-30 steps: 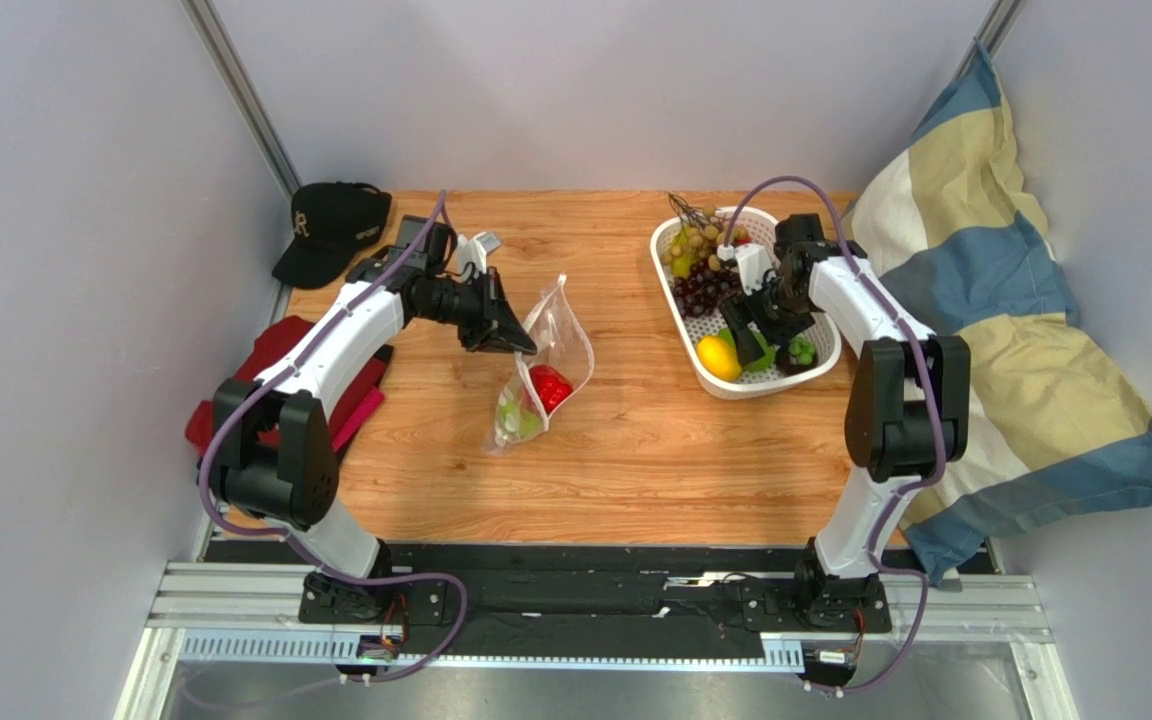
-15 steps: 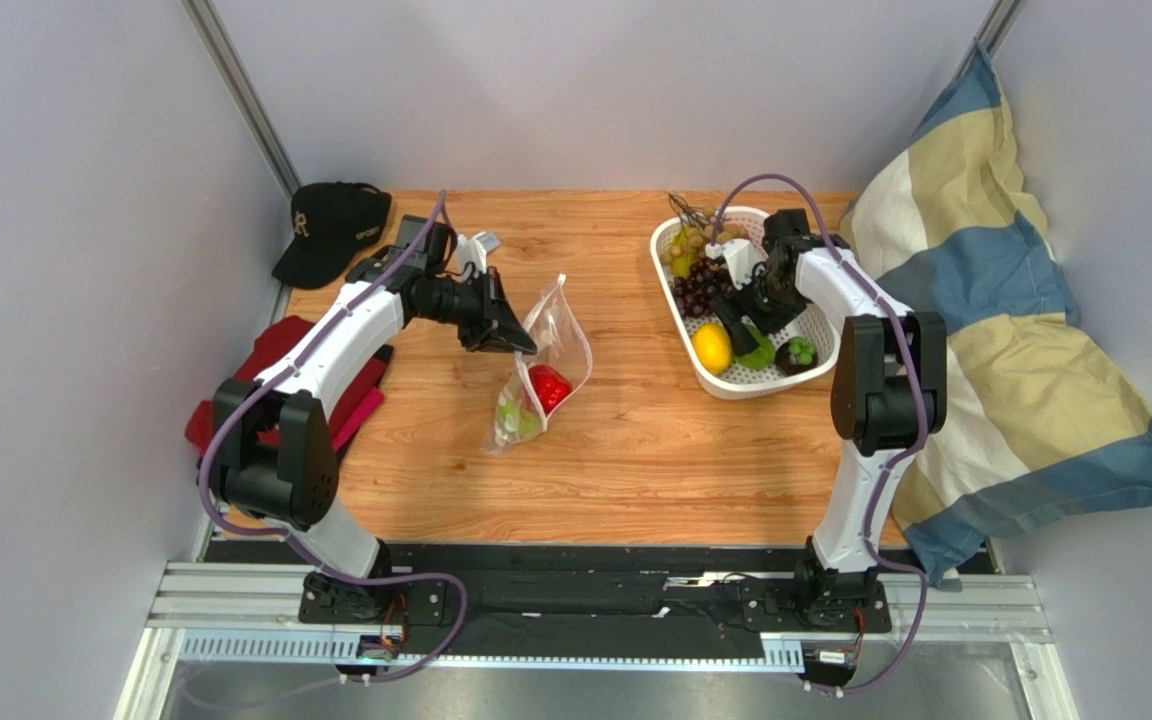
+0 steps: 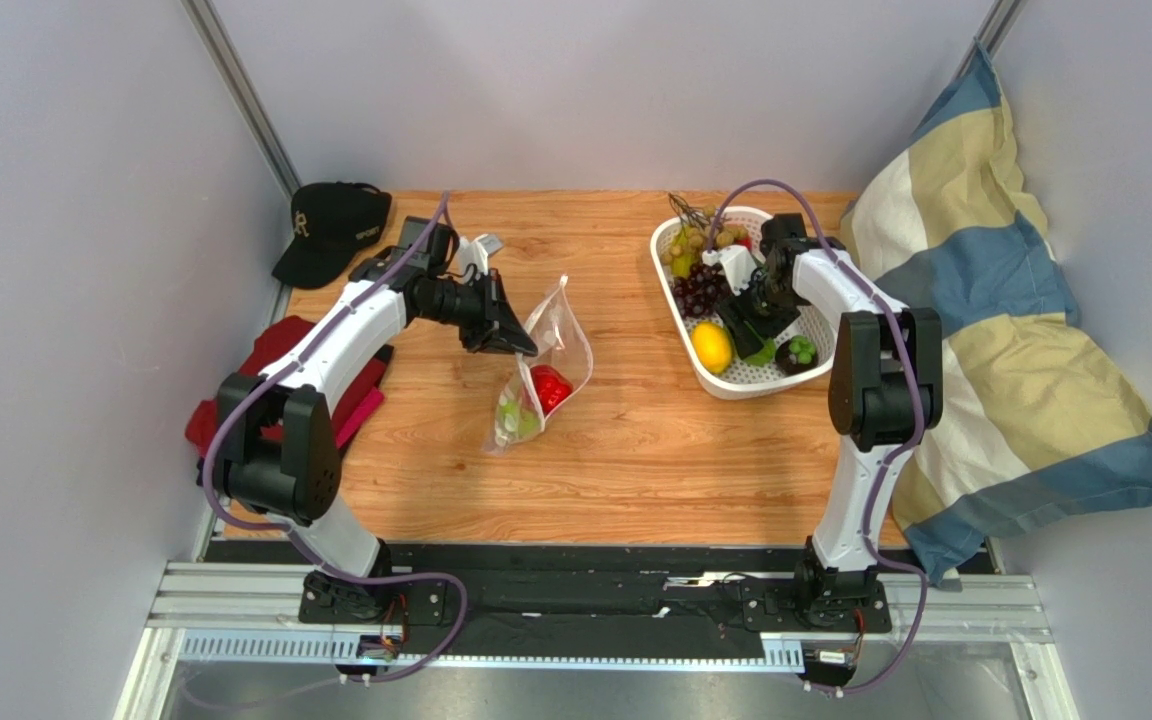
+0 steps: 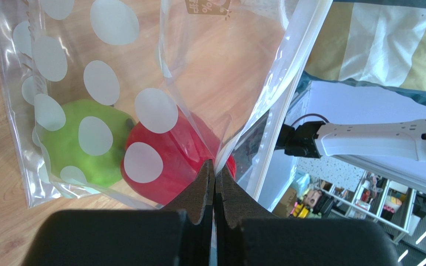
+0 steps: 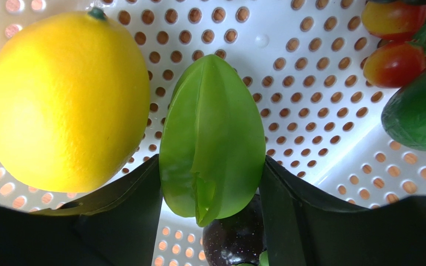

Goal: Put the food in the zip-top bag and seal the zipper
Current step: Pick up the fake fruit from the bin, then place the fake fruit in the zipper food storage bag, then adjust the zipper food storage bag at the center of the board.

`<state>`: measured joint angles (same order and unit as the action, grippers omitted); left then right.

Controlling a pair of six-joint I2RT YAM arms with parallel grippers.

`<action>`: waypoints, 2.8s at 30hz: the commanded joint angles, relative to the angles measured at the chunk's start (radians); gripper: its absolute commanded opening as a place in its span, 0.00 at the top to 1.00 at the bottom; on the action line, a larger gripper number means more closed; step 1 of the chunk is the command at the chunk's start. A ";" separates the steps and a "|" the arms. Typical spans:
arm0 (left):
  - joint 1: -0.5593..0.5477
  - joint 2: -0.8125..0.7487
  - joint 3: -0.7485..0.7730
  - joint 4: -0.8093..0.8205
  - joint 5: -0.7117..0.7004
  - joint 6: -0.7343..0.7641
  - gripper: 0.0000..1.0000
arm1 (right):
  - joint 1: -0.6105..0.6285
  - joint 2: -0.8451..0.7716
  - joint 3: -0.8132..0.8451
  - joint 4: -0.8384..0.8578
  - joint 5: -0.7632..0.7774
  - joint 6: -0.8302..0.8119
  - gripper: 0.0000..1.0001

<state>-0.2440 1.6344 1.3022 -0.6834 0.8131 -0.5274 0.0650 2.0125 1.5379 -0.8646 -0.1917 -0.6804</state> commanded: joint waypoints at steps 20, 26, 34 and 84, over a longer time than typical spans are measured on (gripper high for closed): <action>0.005 -0.002 0.022 0.038 0.083 -0.032 1.00 | 0.223 -0.455 0.052 0.242 -0.503 0.847 0.60; 0.006 0.002 0.008 0.065 0.090 -0.059 1.00 | 0.484 -0.444 -0.058 0.514 -0.445 1.092 0.64; 0.006 -0.024 0.002 0.094 0.092 -0.072 1.00 | 0.558 -0.360 -0.116 0.461 -0.385 1.087 0.65; 0.018 -0.097 -0.055 0.064 0.146 -0.008 1.00 | 0.513 -0.278 -0.107 0.303 -0.408 0.923 0.68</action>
<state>-0.2329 1.5837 1.2537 -0.6254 0.9237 -0.5522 0.5797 1.7496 1.3911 -0.6155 -0.5179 0.2222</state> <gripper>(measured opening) 0.009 0.243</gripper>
